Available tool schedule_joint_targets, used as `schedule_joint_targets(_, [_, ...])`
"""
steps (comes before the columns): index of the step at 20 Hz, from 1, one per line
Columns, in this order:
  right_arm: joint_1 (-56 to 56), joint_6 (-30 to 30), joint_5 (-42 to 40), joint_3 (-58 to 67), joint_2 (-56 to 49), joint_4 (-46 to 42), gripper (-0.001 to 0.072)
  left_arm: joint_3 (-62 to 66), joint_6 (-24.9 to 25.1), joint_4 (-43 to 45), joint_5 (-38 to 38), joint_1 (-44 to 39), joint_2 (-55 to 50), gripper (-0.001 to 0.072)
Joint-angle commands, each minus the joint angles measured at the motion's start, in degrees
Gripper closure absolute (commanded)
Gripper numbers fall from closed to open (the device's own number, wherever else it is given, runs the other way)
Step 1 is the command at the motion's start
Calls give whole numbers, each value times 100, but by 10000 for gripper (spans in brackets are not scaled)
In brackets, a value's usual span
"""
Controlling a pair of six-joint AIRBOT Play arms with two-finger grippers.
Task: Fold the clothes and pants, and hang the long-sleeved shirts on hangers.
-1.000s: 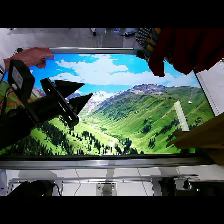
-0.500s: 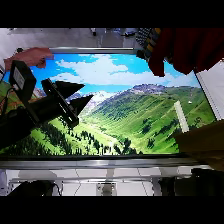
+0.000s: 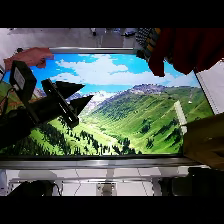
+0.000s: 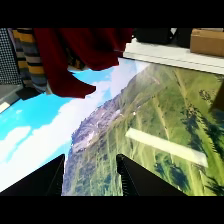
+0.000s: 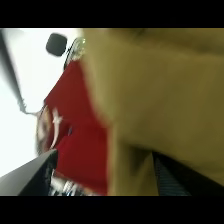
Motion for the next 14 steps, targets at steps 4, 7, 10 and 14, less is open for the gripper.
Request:
schedule_joint_targets(4, [0,-542,776,2,831,1950,32,0,4,2,-11,7,-2,281])
schedule_joint_targets(7, [0,-918,844,2,1222,2520,32,0,4,-2,-2,7,-2,280])
schedule_joint_targets(10, [0,-1340,831,2,1222,3759,34,0,4,0,-2,7,-2,281])
schedule_joint_targets(14, [0,-1744,1095,2,743,4660,58,0,4,0,-2,7,-2,280])
